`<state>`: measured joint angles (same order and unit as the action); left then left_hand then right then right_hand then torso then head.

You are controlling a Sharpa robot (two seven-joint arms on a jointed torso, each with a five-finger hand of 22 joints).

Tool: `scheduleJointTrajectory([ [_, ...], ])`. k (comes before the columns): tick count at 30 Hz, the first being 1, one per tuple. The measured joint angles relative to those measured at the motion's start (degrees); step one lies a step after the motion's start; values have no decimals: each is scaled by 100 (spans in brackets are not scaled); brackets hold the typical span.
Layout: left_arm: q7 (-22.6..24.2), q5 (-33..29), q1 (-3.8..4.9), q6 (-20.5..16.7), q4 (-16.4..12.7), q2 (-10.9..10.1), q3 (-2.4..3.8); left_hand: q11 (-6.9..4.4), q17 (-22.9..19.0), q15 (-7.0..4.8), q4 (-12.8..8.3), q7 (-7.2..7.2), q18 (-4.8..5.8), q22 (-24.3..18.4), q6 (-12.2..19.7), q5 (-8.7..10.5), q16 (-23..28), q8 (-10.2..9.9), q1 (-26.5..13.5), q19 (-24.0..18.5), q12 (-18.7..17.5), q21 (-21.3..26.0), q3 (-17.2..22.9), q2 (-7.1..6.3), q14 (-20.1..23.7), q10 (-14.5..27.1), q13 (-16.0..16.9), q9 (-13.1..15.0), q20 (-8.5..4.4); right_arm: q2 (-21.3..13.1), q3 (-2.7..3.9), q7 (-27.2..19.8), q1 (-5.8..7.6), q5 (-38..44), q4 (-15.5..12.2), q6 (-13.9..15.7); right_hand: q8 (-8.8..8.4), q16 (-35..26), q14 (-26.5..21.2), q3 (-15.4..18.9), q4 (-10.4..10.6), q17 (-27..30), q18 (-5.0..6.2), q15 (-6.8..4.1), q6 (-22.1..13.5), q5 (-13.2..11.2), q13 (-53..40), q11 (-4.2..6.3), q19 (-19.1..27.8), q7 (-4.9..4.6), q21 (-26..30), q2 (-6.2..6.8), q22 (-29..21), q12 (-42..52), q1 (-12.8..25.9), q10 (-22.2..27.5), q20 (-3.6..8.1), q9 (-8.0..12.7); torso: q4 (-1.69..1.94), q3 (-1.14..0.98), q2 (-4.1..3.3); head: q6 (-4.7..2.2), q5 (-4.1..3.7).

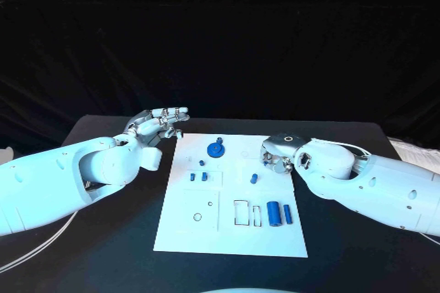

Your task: Assemble the parts on the task board

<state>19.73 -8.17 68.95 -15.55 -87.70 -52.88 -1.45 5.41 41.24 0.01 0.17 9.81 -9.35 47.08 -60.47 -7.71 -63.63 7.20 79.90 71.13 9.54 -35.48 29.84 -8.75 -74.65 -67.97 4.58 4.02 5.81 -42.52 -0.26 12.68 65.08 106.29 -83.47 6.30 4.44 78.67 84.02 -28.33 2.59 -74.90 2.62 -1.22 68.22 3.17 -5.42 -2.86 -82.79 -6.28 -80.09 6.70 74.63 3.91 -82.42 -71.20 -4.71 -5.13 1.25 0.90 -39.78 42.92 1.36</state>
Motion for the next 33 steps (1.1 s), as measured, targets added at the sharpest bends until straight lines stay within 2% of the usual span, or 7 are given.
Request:
scheduleJointTrajectory([
  [7, -10, 0, 0, -1, -2, -1, 0, 0, 0, 0, -13, 0, 0, 0, 0, 0, 0, 0, 22, 0, 0, 0, 13, 22, 0, 0, 0, 0, 0, -42, -14, 52, -27, 81, -66, 130, -5, 0, 0, -22, -23, -1, 0, 0, 21, -10, 15, 8, 0, -20, 0, -24, 6, -31, -7, -48, 0, 0, 0, -1, -1, 3, 11],
  [11, -17, 0, 0, -1, -2, -3, 0, 0, -8, 19, -29, 0, 0, 0, 0, 0, 0, 0, 22, 0, 0, 0, -3, 22, 19, 0, 0, 0, 0, -74, -14, 61, -33, 97, -113, 189, -13, 0, 0, -46, -47, -5, 0, 0, 48, -21, 31, 8, 0, 7, -7, -40, 19, -42, 9, -48, 0, -7, -5, -1, -1, 1, 15],
  [26, -42, -1, 0, -3, 8, -30, 0, 0, -23, 19, -29, -1, 0, -4, 0, -21, 0, 0, 22, 0, 0, 0, -3, 22, 20, 41, -1, -5, 0, -256, 55, 57, 75, 61, -419, 304, 12, 0, 0, -44, -48, -4, 0, 0, 70, -44, 50, 28, 0, 6, -24, -68, 28, -20, 39, -69, -1, -42, -13, 0, 2, -7, -8],
  [33, -54, -1, 0, -3, 15, -37, 0, 0, -23, 19, -28, -1, 0, -4, 0, -21, 0, 0, 22, 0, 0, 0, -3, 22, 20, 41, -1, -5, 0, -377, 106, 61, 91, -1, -656, 338, 11, 0, 0, -38, -54, -3, 0, 0, 84, -53, 58, 9, 1, 9, -24, -43, 27, -20, 64, -88, -1, -32, -13, -1, 1, -8, 5],
])
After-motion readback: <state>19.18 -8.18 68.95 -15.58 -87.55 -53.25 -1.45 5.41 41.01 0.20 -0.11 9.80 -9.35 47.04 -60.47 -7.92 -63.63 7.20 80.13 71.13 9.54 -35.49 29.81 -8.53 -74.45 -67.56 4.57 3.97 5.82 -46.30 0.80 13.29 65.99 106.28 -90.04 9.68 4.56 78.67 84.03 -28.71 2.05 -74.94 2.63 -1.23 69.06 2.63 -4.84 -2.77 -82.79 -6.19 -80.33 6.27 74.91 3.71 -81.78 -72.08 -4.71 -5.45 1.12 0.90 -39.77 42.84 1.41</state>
